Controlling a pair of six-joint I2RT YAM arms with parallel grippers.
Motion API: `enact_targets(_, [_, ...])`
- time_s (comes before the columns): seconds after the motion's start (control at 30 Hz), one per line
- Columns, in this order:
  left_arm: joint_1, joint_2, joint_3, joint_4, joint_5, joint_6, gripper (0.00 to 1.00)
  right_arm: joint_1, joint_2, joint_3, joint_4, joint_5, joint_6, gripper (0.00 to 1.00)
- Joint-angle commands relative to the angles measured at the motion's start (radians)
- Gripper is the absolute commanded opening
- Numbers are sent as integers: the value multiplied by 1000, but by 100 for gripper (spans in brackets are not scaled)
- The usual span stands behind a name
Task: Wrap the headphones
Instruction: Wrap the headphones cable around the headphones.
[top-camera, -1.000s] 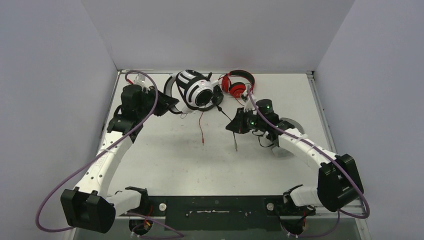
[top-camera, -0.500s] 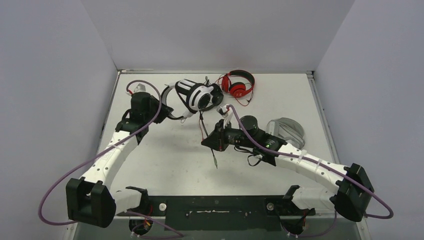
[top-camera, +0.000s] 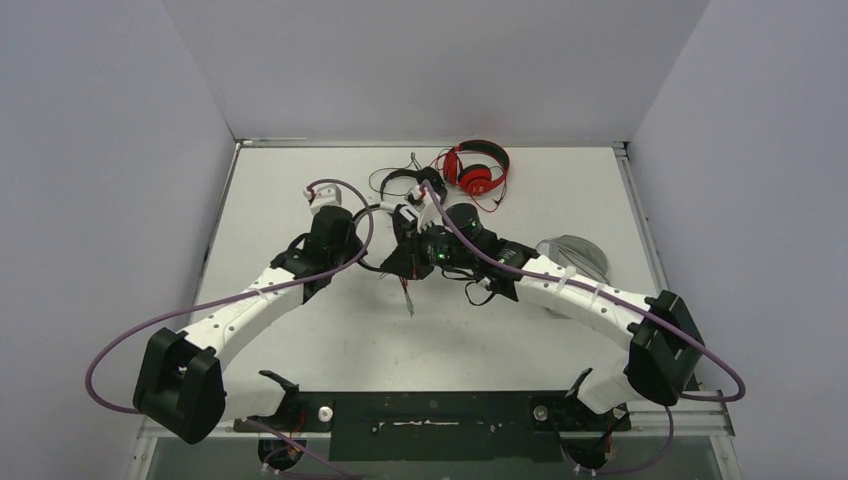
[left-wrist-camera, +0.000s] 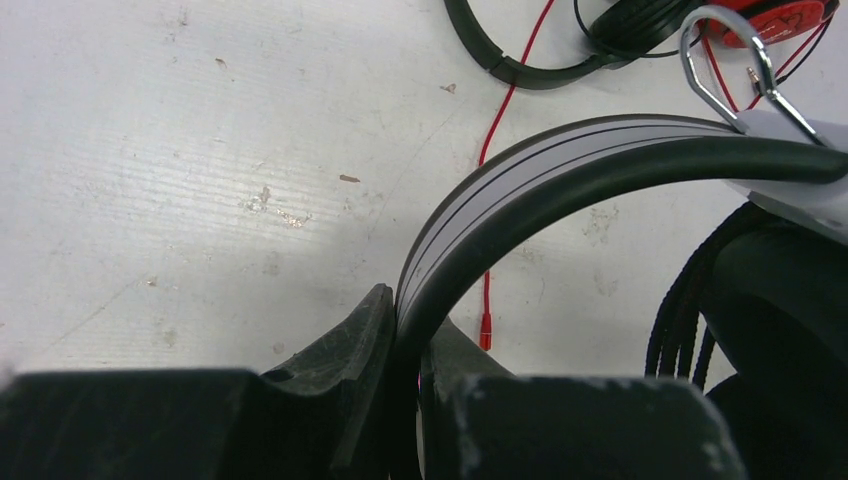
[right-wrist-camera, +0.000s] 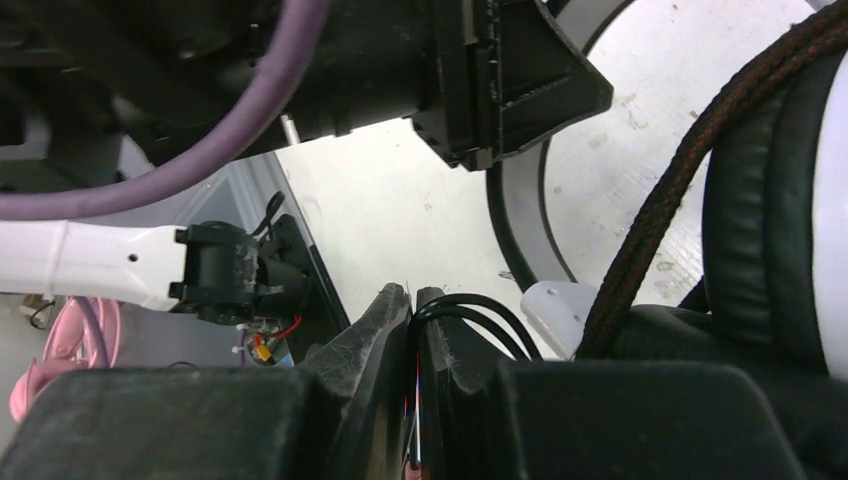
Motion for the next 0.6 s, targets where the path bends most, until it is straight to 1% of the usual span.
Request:
enact_targets(0.0, [-14,4,-5,112,41,30,0,-43,42,70,29,40,40,7])
enact_targets(0.07, [-20,12,-12,112,84,25,0,-75,71,63,57,11,72,8])
enact_targets(0.17, [-29,12,-27,105,119,0,0,-115,100,59,95,-9,103,14])
enact_targets(0.23, [-32,5,-41,103,145,-19,0,-130,118,60,106,-13,105,22])
enact_targets(0.3, [-34,-4,-55,106,169,-32,0,-138,140,65,106,-17,104,33])
enact_targets(0.37, [-35,-12,-64,106,188,-44,0,-143,162,74,105,-23,101,37])
enact_targets(0.57, [-35,-25,-55,87,228,-66,0,-147,186,63,125,-22,101,59])
